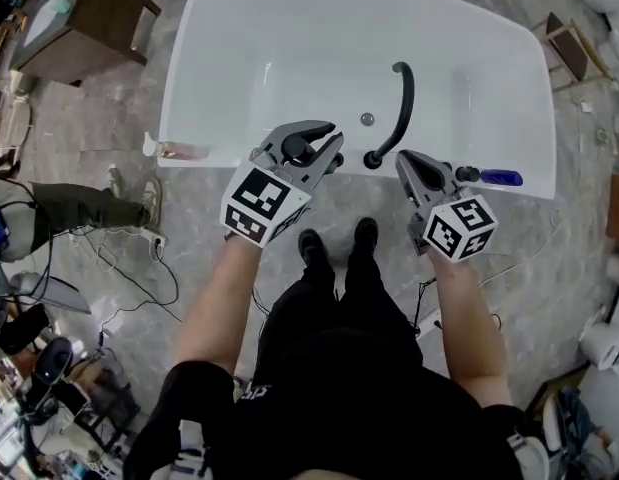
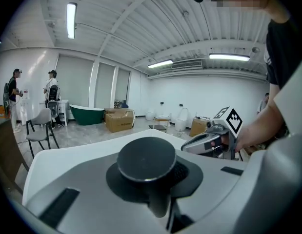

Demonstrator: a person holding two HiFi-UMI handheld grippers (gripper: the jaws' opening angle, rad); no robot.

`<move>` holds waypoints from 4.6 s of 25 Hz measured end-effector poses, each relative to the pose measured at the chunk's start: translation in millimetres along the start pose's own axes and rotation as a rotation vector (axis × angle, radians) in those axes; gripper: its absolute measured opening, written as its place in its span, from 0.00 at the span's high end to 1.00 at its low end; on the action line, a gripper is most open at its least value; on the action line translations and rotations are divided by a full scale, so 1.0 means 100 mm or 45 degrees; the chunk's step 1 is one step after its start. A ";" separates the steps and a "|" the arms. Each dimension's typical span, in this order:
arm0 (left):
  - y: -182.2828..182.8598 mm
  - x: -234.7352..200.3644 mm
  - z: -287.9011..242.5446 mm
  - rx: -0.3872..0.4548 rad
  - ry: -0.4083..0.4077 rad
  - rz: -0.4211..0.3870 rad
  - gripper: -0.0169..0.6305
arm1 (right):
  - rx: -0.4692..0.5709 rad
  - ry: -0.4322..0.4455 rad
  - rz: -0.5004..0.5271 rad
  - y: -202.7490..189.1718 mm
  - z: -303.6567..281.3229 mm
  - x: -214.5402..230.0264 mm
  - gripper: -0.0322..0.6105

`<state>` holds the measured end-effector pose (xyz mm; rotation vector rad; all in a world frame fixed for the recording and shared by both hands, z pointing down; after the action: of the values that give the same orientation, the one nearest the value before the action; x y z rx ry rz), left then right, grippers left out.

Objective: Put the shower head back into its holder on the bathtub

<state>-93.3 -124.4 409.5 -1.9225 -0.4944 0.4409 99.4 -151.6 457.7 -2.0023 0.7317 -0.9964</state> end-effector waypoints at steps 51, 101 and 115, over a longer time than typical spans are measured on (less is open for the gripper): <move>-2.02 -0.02 -1.63 -0.290 0.330 0.302 0.72 | -0.162 0.077 -0.220 -0.91 0.40 1.30 0.93; 0.86 -0.18 1.26 0.208 0.687 0.143 0.95 | 0.443 0.289 0.332 1.88 0.96 -0.39 0.93; 1.19 -0.32 1.63 0.355 0.606 0.127 0.58 | 0.555 0.172 0.358 2.04 0.93 -0.76 0.93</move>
<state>-187.4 -58.6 240.9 -1.7084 -0.0228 0.0969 106.0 -169.8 222.2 -1.4264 0.7667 -1.0259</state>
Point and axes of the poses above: the fingertips, and each gripper's own axes: z backward along the fingers, x to its right, y out of its top, the point moved 6 cm from there along z, backward along the fingers, and after that the axes turned 3 degrees about y, right-handed, at the moved point
